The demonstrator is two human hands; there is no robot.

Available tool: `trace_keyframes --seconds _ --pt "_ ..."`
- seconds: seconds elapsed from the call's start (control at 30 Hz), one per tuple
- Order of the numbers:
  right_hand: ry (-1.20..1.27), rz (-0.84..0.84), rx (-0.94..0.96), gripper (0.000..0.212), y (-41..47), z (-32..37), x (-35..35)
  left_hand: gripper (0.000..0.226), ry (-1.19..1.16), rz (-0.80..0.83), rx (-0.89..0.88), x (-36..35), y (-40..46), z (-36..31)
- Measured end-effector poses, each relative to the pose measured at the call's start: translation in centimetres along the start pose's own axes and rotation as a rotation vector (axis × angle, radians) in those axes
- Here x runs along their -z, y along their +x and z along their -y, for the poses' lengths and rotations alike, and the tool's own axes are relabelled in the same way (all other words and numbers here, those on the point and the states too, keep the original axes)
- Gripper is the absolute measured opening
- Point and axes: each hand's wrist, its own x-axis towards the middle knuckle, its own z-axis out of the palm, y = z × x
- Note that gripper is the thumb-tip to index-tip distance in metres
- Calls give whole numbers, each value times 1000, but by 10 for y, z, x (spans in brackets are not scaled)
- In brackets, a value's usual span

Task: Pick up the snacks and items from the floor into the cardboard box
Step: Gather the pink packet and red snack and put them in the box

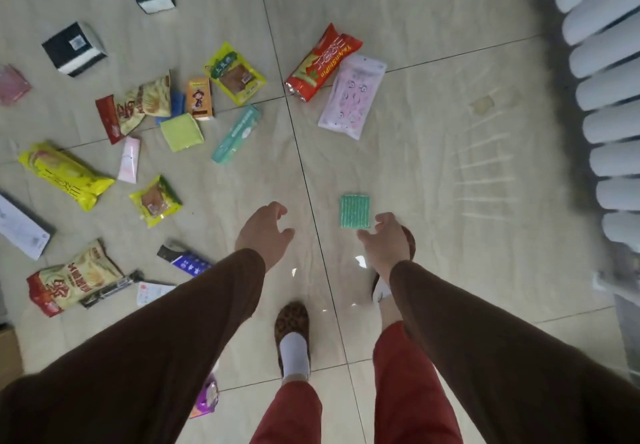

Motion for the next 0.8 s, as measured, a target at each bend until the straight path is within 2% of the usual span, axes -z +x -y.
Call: trace_keyframes --seconds 0.23,0.47,0.6,0.67,0.73,0.8 --pt "-41 67 -90 55 105 -1 15 43 -107 -72 36 -15 124 -68" --pt "-101 131 -174 65 182 -12 -34 50 -127 -156 -4 -44 260 -107" --pt "-270 41 -197 85 205 -24 -74 61 -53 -231 -65 -68 319 -122" --pt "-315 -20 -216 88 209 -30 -89 67 -18 -249 -75 -81 345 -126" --pt "-353 -58 -215 85 214 -35 -102 78 42 -263 -33 -95 364 -127" --pt "-367 -79 -203 72 218 -37 -108 92 93 -312 36 -105 375 -130"
